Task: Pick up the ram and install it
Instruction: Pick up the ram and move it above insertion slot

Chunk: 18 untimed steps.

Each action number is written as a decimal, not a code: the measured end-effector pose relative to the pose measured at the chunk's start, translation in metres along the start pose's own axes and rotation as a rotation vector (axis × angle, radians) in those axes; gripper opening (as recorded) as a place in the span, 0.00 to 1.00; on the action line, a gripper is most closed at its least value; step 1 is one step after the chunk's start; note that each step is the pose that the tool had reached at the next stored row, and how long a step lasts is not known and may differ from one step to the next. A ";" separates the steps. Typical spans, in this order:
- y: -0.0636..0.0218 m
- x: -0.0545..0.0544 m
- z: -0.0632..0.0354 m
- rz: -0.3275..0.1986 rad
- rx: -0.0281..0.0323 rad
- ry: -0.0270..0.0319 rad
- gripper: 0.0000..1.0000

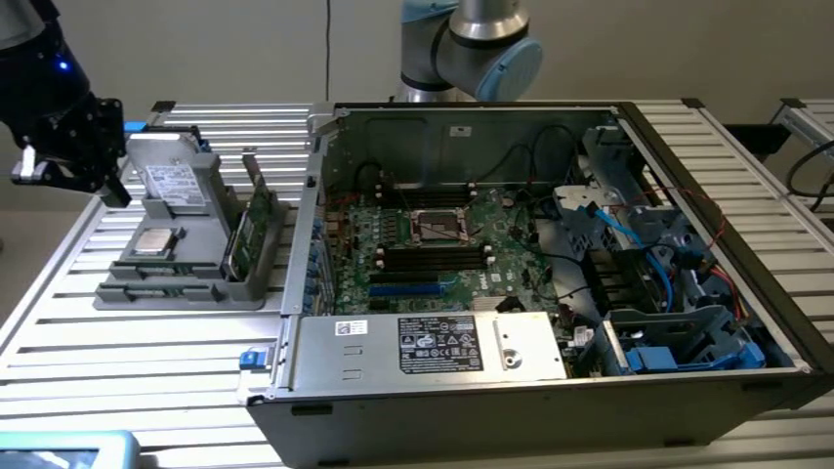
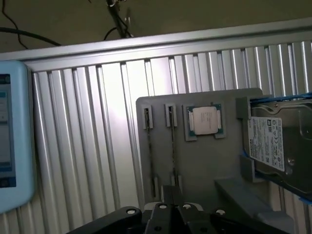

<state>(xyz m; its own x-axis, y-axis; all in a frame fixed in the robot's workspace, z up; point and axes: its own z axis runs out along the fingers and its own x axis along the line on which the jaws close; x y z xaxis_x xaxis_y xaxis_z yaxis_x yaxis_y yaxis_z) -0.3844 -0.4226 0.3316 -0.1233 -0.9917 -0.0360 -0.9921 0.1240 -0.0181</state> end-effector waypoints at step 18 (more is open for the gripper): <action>0.0000 0.000 0.0034 -0.049 -0.0014 0.0017 0.30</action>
<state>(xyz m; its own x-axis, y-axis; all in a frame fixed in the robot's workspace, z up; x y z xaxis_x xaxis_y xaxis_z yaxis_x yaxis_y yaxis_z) -0.3844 -0.4227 0.3282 -0.0746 -0.9967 -0.0334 -0.9970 0.0752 -0.0184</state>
